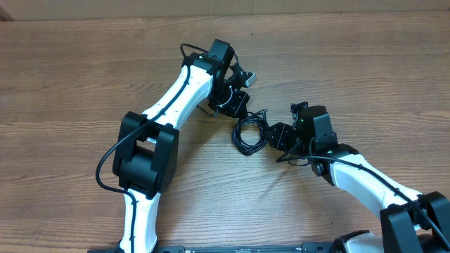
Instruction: Untangle cables
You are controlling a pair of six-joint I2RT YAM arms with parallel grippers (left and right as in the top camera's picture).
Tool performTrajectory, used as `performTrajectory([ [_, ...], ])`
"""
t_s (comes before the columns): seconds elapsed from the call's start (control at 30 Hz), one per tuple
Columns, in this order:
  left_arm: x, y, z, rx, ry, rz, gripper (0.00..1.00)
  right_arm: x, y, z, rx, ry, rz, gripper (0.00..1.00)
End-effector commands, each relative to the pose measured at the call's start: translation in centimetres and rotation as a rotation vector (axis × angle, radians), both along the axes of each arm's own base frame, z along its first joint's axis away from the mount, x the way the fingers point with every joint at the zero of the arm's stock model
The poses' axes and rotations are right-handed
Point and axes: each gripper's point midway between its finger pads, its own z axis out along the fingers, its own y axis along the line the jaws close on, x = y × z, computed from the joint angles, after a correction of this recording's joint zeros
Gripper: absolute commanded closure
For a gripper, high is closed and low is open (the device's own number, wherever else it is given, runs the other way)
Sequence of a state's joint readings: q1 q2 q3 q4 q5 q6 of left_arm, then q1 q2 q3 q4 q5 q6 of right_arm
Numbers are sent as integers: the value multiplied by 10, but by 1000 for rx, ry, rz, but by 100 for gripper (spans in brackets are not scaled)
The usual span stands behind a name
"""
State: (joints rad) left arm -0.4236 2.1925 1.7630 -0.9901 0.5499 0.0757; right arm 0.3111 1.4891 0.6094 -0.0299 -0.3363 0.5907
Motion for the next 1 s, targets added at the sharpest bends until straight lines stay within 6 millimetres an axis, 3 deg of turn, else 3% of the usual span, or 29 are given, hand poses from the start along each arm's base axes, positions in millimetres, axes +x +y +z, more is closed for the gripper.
performTrajectory([
  [0.0, 4, -8, 29, -75, -15, 22, 96, 1, 4, 1, 3, -10, 24, 63],
  [0.2, -3, -19, 42, -177, 49, 27, 96, 2, 1, -1, -12, -6, 12, 51],
  [0.47, -2, -16, 41, -174, 53, 34, 96, 4, -4, -3, -38, -12, -10, 42],
  [0.97, 1, -5, 41, -168, 72, 60, 96, -2, 1, -4, -104, -82, 154, 46],
])
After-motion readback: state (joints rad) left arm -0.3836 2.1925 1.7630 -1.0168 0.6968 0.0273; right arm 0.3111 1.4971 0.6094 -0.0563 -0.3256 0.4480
